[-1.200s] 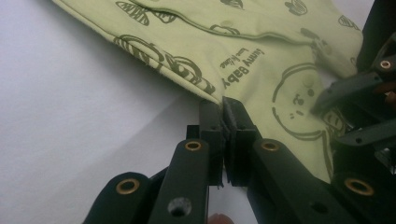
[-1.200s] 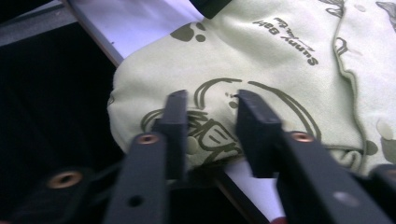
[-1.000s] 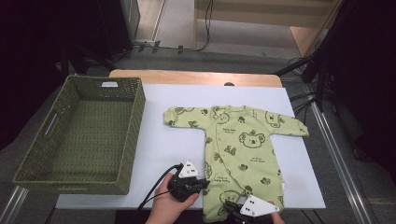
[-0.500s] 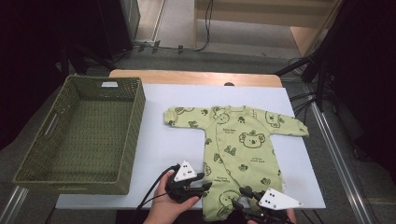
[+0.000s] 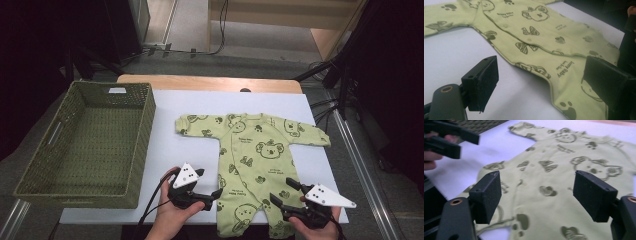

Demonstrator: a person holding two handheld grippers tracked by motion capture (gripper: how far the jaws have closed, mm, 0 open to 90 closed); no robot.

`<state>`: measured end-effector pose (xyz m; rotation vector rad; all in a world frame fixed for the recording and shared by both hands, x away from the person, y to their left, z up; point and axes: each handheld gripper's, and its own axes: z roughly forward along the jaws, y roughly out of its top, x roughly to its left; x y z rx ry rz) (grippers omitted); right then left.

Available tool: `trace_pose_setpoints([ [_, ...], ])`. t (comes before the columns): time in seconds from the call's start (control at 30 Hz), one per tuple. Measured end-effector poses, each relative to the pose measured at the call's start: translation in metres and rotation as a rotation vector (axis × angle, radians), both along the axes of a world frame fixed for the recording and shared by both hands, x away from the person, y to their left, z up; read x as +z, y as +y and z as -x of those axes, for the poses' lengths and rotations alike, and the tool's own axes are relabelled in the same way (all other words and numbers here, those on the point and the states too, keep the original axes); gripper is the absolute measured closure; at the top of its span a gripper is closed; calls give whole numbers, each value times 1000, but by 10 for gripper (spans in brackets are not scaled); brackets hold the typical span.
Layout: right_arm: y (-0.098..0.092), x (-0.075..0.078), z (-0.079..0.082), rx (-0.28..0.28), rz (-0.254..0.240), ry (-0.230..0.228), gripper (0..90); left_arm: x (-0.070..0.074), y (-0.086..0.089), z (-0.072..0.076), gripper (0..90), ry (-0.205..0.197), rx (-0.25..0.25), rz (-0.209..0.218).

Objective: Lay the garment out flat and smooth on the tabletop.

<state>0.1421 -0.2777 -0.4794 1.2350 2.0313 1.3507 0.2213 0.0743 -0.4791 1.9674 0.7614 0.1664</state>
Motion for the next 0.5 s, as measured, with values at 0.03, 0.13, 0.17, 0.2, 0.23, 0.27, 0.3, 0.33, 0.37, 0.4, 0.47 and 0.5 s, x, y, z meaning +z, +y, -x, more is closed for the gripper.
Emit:
trace_pose_setpoints([
  [0.03, -3, 1, -1, -4, -1, -3, 202, 1, 1, -1, 124, -3, 3, 3],
  [0.13, -15, 4, -5, -37, -9, -13, 171, 5, 3, -3, 92, -18, 6, 6],
  [0.17, -19, 4, -6, -50, -13, -12, 159, 6, 4, -4, 84, -23, 5, 8],
  [0.2, -23, 5, -7, -59, -18, -16, 155, 7, 5, -4, 57, -25, 0, 13],
  [0.23, -27, 5, -7, -66, -21, -16, 146, 8, 5, -5, 34, -27, -3, 16],
  [0.27, -31, 5, -7, -73, -23, -16, 137, 8, 6, -7, 20, -26, -2, 20],
  [0.3, -35, 4, -7, -81, -21, -17, 135, 9, 7, -8, 14, -24, -3, 30],
  [0.33, -39, 4, -6, -92, -27, -17, 131, 9, 8, -9, 13, -23, -3, 39],
  [0.37, -43, 3, -6, -97, -32, -21, 127, 9, 9, -10, 0, -21, -3, 48],
  [0.4, -47, 2, -5, -104, -34, -22, 127, 10, 9, -11, 0, -25, -3, 50],
  [0.47, -55, 2, -3, -117, -38, -30, 126, 11, 9, -12, 0, -34, 4, 45],
  [0.5, -59, 2, -1, -129, -42, -27, 126, 11, 9, -12, 0, -40, 10, 40],
])
